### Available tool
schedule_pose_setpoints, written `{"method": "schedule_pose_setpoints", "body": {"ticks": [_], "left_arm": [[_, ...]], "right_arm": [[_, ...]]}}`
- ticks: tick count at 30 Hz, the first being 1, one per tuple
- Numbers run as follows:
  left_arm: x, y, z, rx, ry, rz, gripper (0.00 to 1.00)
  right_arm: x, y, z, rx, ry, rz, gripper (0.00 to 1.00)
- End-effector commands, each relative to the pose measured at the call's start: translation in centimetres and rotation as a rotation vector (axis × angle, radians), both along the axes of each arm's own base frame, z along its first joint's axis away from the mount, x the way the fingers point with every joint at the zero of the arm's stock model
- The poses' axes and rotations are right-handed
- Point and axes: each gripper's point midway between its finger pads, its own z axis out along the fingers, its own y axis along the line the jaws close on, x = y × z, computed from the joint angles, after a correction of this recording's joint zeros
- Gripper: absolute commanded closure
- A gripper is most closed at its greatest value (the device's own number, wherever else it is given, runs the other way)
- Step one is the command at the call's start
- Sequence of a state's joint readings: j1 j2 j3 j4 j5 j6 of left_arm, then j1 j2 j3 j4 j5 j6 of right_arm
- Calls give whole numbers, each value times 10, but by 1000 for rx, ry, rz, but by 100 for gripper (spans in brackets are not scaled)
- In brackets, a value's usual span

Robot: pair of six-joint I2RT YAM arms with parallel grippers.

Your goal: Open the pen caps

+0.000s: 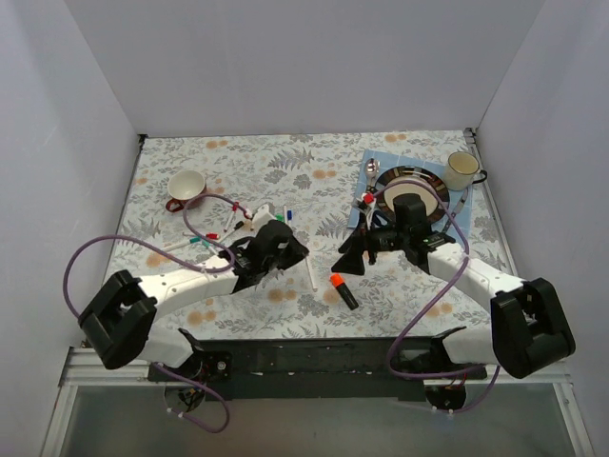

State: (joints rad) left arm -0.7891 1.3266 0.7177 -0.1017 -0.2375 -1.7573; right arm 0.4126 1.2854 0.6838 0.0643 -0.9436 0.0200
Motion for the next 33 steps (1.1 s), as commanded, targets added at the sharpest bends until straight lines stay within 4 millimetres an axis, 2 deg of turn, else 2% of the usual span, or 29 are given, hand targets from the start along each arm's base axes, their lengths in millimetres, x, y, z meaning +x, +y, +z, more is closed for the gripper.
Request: {"method": "schedule_pose_setpoints", "body": {"ticks": [1,7,11,15,17,18,19,23,25,26,27,29,31,33], "left_arm": [[19,-48,45,-111,-163,39,100],[16,-75,50,-154,-200,49,100],[16,-83,50,-155,-206,75,100],[17,-87,52,-161,-217,102,100],[18,-84,54,-154,-231,128,100],[19,-83,55,-155,-233,138,100],[20,-79,54,-148,-235,162,100],[22,-71,55,-135,-238,215,100],[22,-69,57,-137,-238,225,100],[22,-69,57,-136,-238,227,100],[22,-71,57,-137,-237,224,100],[22,-73,56,-140,-235,223,100],[21,-74,57,-150,-230,219,100],[19,-73,62,-166,-231,216,77]], "right_arm": [[12,13,4,38,98,-114,2],[24,10,-11,4,135,-218,2],[22,11,-22,-4,172,-233,2],[20,15,-30,-17,199,-239,8],[19,16,-34,-21,221,-234,16],[18,16,-34,-18,224,-227,24],[17,17,-34,-15,226,-224,29],[15,18,-34,-10,236,-213,36],[13,20,-33,-5,239,-206,44],[12,20,-33,-1,242,-200,51],[10,21,-31,8,245,-182,74],[11,23,-30,12,246,-174,96],[10,23,-29,12,247,-165,99],[11,23,-27,10,224,-157,99]]}}
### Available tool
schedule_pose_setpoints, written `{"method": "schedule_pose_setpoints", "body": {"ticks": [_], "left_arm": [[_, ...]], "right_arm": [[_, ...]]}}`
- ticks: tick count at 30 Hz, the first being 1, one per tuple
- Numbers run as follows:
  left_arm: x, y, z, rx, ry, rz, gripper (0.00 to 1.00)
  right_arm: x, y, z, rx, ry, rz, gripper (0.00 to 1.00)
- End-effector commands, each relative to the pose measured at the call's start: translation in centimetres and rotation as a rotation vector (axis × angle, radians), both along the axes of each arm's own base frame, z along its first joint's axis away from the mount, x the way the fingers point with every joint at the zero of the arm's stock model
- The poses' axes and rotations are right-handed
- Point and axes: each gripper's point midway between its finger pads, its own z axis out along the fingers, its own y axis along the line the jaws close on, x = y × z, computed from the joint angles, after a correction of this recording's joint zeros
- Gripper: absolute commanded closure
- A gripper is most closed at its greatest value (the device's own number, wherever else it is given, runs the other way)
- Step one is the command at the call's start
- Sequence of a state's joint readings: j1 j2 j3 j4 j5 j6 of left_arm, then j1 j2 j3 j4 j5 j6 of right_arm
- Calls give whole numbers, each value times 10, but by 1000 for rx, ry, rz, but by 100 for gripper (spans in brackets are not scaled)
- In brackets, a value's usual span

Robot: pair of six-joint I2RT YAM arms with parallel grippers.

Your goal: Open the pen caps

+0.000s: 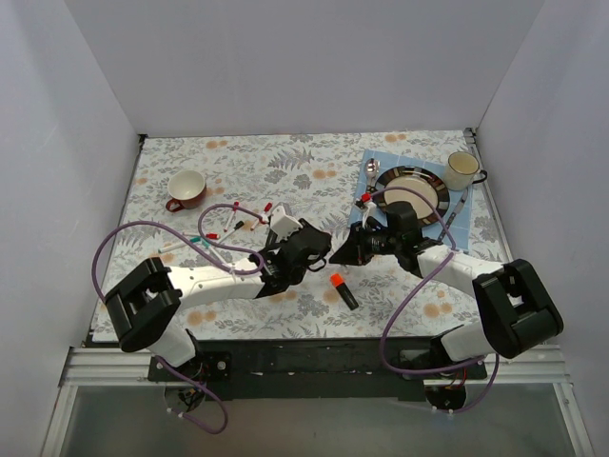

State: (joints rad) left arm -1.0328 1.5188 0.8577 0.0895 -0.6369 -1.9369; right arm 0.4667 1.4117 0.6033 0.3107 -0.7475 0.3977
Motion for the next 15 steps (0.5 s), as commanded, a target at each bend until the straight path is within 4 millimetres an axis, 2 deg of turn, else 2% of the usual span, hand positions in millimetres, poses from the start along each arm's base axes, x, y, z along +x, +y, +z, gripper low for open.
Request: {"method": "schedule_pose_setpoints", "body": {"ticks": [1,2,3,5,6,11,13,15], "left_arm": [[2,2,26,-52,-34,31,67],[1,5,33,-67,-44,32,58],[-1,7,34,-67,-48,30,42],[-4,12,34,-69,-56,22,33],[-6,14,41,-82,-73,13,31],[-17,13,47,-107,-120,-70,35],[-19,13,48,-100,-137,-92,44],[-22,10,46,-99,-139,-120,46]], "right_arm": [[-6,8,12,38,-55,79,99],[-5,7,15,39,-74,84,99],[-4,7,17,36,-107,100,99],[-5,7,21,34,-147,124,99],[-7,7,23,38,-167,143,99],[-16,6,31,67,-265,232,99],[-20,6,33,81,-272,265,99],[-23,6,34,95,-281,290,99]]}}
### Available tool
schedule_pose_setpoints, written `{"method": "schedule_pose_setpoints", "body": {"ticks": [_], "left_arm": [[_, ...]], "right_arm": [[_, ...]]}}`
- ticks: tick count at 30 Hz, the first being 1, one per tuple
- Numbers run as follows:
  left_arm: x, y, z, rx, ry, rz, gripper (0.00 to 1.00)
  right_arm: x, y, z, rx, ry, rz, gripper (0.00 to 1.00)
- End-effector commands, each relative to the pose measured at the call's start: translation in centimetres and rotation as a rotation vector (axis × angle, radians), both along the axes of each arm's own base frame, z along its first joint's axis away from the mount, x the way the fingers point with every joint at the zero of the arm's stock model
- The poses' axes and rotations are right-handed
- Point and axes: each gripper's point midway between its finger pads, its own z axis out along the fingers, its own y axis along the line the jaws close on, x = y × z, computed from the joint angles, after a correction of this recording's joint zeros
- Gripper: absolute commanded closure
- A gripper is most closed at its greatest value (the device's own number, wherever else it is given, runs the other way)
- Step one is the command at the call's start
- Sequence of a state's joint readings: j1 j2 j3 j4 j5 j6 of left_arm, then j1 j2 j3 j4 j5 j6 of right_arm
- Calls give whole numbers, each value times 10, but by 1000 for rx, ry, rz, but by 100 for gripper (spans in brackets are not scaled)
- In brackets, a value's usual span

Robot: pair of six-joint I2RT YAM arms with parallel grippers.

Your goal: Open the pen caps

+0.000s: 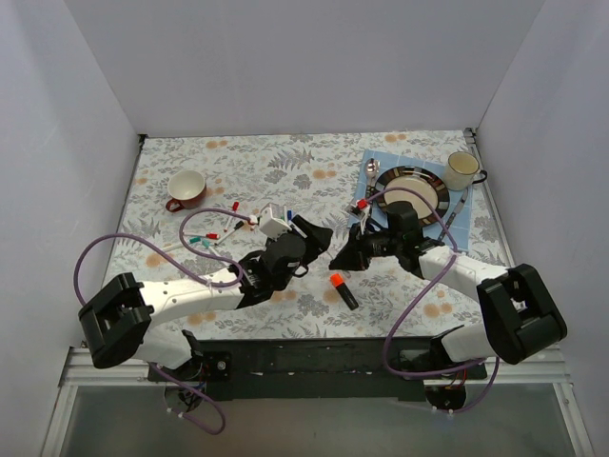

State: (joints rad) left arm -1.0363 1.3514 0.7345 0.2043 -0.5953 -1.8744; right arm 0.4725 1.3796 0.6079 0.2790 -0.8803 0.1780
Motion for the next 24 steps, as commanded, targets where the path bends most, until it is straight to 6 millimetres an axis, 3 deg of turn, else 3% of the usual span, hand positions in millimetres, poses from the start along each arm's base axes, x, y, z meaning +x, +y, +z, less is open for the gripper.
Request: {"method": "schedule_pose_setpoints", "body": {"ticks": [1,14,18,24], "left_arm": [[-5,-4,11,-6,-54,-59,48],[-9,-19,4,46,-61,-152,60],[-8,-24,-7,92,-37,-163,68],[-5,-20,-5,99,-43,-139,80]], "right_arm": [[-6,4,22,62,-101,106,99],[3,-4,28,72,-125,69,99],[3,-5,29,74,-127,69,99],[2,-5,30,81,-134,83,99]]}}
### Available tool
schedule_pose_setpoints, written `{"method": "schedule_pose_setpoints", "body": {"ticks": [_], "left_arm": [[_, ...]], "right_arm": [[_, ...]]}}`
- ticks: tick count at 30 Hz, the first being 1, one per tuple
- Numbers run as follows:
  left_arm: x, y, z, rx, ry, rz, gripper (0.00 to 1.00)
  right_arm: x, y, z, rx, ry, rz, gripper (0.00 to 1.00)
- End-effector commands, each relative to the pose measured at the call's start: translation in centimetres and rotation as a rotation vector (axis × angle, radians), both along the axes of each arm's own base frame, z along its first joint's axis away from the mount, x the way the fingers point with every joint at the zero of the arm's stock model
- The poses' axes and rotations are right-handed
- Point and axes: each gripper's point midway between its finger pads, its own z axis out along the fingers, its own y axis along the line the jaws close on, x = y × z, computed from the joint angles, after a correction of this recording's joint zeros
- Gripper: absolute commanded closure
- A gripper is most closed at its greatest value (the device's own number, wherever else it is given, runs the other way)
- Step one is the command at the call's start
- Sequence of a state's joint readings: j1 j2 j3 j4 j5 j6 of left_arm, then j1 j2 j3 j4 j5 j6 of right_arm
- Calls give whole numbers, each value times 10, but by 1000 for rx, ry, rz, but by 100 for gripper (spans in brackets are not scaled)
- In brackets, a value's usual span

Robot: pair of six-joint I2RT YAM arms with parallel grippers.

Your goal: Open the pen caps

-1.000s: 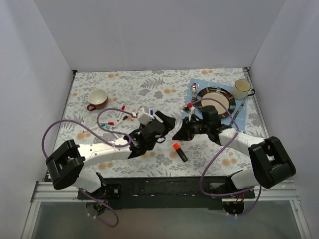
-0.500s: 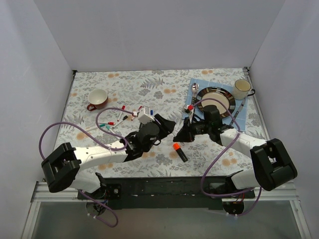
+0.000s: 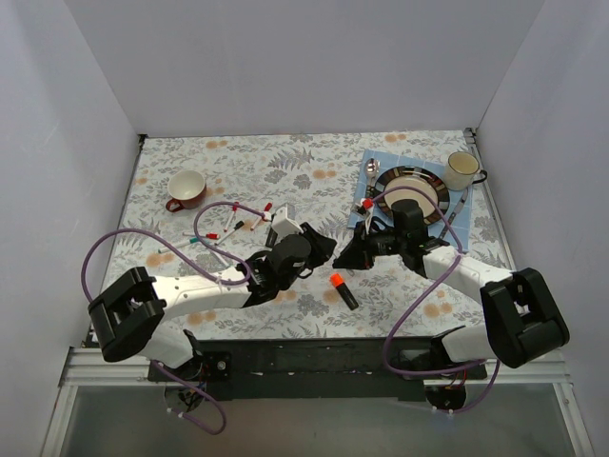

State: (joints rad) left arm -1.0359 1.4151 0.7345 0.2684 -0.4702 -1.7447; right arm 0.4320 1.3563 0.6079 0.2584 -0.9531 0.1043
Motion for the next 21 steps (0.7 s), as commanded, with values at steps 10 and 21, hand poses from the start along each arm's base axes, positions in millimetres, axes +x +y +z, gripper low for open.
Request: {"method": "schedule_pose_setpoints", "body": {"ticks": [10,21], "left_arm": [[5,5,20,-12,-34,34,71],[10,13,23,-8,-47,78,70]], "right_arm": [[0,3,22,56,-87,53,99],[0,3,20,53,-77,53,99]]}}
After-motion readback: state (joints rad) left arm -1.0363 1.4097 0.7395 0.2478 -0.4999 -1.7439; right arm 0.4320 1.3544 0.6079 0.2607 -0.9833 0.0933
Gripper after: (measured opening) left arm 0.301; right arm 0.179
